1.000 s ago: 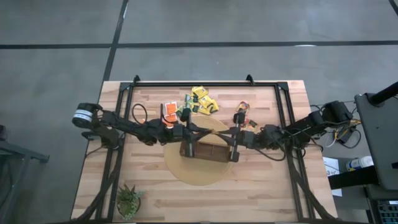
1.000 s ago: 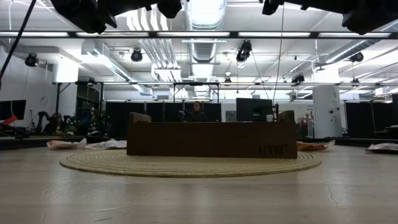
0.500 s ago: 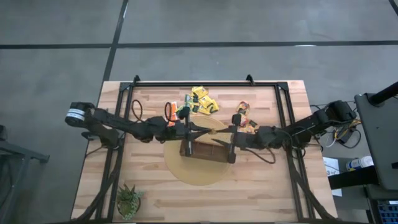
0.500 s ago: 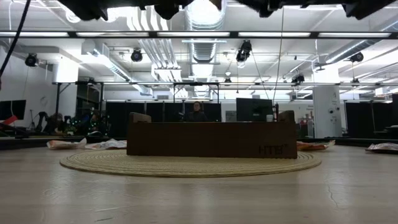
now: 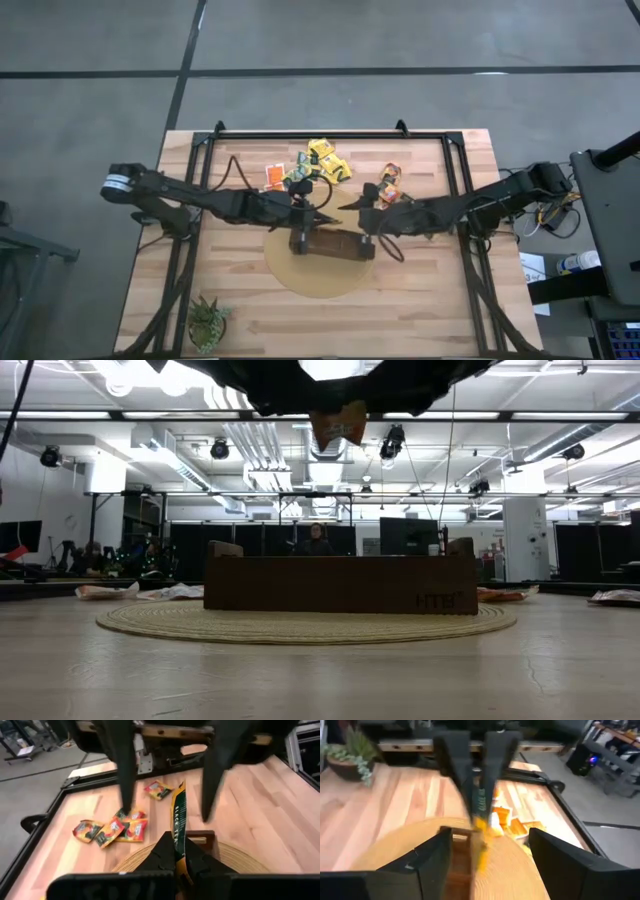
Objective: Pick & Place Tea
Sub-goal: Put the orange and green tea bag into the wooden organizer
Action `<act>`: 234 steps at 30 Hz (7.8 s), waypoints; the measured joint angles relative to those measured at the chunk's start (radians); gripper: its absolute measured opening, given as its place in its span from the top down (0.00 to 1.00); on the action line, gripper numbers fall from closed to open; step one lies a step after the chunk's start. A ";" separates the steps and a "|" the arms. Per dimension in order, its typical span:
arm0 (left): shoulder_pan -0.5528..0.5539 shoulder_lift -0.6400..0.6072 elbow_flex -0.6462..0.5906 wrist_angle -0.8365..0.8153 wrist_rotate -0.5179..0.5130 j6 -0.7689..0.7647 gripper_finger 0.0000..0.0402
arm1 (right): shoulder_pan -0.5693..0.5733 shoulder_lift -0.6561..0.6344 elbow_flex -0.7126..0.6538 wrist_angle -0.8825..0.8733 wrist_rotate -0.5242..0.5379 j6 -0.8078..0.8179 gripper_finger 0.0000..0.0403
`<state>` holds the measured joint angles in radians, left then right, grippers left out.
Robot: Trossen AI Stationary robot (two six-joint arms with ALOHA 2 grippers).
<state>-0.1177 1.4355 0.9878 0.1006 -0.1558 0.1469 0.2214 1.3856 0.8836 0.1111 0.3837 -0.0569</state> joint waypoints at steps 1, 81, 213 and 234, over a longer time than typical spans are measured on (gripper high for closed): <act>0.001 0.001 0.000 -0.001 -0.002 -0.001 1.00 | 0.000 0.007 0.006 -0.008 0.000 -0.001 0.38; -0.042 -0.511 -0.376 0.290 -0.281 -0.088 0.69 | 0.011 -0.025 -0.120 -0.192 -0.132 0.445 0.98; -0.042 -0.533 -0.396 0.307 -0.264 -0.064 0.69 | 0.021 0.044 -0.160 -0.230 -0.295 0.051 0.65; -0.041 -0.533 -0.399 0.312 -0.264 -0.064 0.69 | 0.000 0.221 -0.021 -0.346 -0.178 0.009 0.83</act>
<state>-0.1589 0.9027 0.5884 0.4126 -0.4198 0.0826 0.2217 1.6062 0.8621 -0.2345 0.2054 -0.0482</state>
